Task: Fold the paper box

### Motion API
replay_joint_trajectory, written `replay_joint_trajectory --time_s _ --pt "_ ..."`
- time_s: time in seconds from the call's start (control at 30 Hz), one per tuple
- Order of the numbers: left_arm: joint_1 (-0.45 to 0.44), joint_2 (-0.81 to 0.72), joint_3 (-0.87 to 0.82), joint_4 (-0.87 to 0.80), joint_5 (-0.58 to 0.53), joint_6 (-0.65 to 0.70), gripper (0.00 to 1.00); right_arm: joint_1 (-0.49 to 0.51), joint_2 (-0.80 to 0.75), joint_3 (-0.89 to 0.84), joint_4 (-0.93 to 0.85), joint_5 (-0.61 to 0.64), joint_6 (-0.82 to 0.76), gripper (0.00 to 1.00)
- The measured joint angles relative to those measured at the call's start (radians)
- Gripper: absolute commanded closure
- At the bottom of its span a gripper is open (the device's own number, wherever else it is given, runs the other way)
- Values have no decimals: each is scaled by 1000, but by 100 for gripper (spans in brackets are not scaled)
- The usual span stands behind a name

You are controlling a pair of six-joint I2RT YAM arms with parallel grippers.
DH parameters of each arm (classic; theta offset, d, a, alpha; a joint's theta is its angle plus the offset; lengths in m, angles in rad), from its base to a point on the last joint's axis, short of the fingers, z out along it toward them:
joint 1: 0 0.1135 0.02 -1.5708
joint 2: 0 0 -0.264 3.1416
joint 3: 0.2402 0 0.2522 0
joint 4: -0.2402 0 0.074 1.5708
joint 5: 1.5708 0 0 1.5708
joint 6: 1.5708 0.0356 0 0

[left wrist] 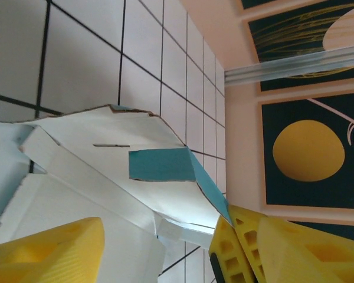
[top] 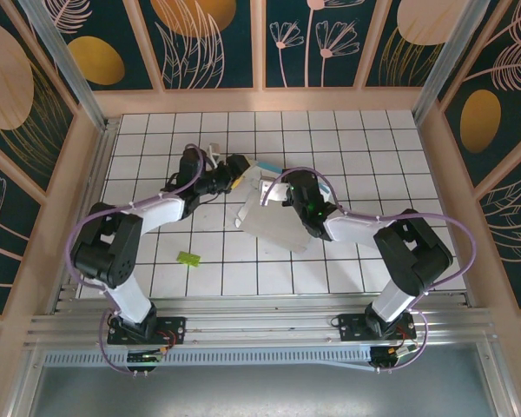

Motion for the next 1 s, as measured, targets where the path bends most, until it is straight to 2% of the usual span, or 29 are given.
replay_joint_trajectory --time_s 0.23,0.43,0.53,0.73,0.87,0.93,1.0 --pt "-15 80 117 -20 -26 23 34 12 0 -2 6 11 1 87" --pt "-14 150 132 36 7 -29 36 13 0 -2 5 16 12 87" --pt "-16 158 117 42 6 -38 36 13 0 0 2 19 28 87" --pt "-22 87 -3 77 -20 -82 27 13 9 7 -2 35 35 87" --pt "-52 76 -15 131 -23 -133 26 13 14 8 -2 39 35 87" --pt "-71 86 3 158 -23 -157 28 13 14 8 -2 41 35 86" --pt "-87 119 43 203 -24 -187 37 13 14 8 -2 42 36 87"
